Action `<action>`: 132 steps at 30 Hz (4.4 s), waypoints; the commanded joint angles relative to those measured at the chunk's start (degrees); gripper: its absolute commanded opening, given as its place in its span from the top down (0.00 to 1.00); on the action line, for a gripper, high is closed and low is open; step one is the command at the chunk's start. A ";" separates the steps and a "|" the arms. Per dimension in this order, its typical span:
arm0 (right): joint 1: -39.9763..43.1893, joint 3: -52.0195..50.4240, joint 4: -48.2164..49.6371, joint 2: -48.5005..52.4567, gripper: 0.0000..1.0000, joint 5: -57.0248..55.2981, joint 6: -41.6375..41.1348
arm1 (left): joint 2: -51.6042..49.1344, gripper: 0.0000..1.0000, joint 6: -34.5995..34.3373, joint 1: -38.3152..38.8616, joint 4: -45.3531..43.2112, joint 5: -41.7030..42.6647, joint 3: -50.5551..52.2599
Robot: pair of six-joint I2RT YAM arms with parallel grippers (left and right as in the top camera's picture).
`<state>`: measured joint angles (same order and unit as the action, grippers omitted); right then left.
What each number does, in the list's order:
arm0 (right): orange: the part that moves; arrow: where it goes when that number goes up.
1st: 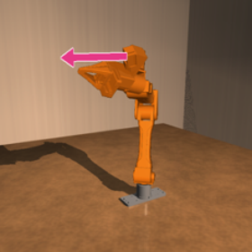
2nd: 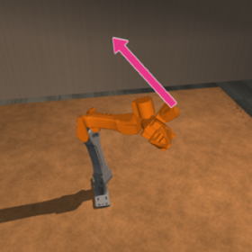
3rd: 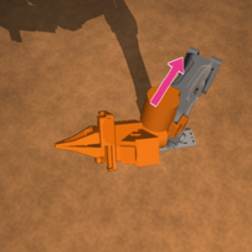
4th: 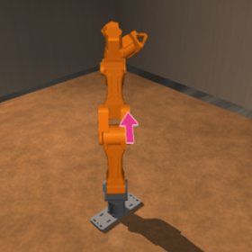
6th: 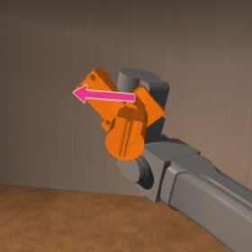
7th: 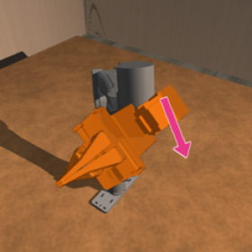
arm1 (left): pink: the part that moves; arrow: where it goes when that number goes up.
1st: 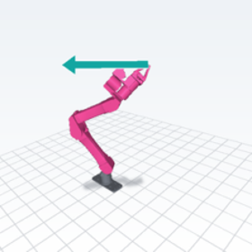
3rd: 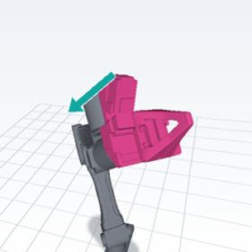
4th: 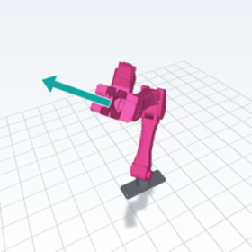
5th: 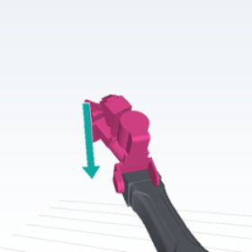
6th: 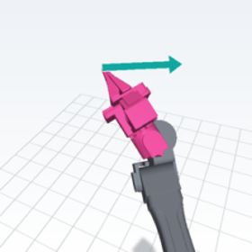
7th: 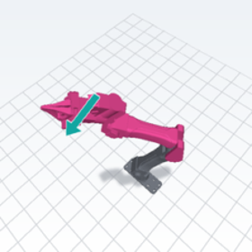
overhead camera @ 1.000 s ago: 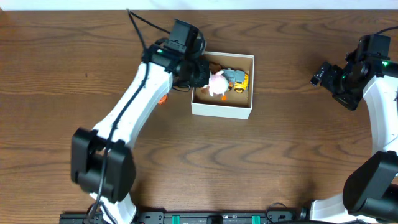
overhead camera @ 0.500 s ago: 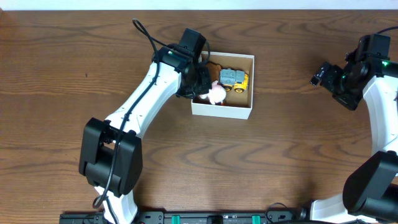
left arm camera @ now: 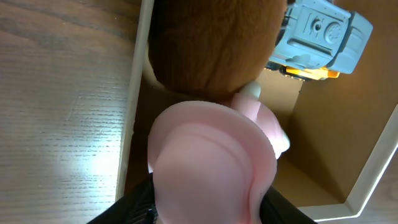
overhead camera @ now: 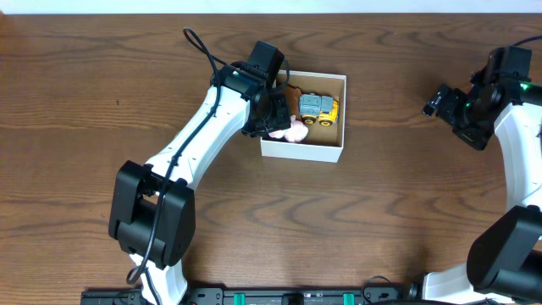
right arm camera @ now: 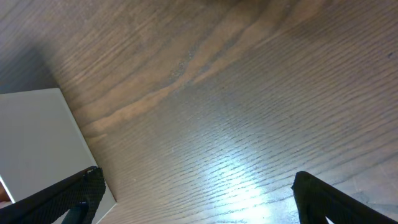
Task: Pack container
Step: 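Carry the figure right and lower it into the box, then return the left gripper and grasp the green numbered ball, then carry the green ball into the box and release it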
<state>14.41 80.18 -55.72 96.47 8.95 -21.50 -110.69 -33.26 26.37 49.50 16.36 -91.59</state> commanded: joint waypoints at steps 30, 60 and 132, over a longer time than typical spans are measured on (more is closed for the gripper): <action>0.15 0.61 -0.07 -1.20 0.01 -1.46 -0.55 | 13.53 0.38 8.66 -9.03 10.88 -19.19 -0.26; 0.15 0.61 -0.26 -1.20 0.01 -1.46 -0.57 | -10.67 0.30 26.23 -24.24 11.96 -19.41 0.63; 0.15 0.61 -0.28 -1.20 0.01 -1.44 -0.59 | -4.09 0.17 27.67 14.14 -2.80 -6.93 -9.49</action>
<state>14.41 80.18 -55.90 96.47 7.90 -21.50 -118.26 -5.93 41.78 46.22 9.74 -100.62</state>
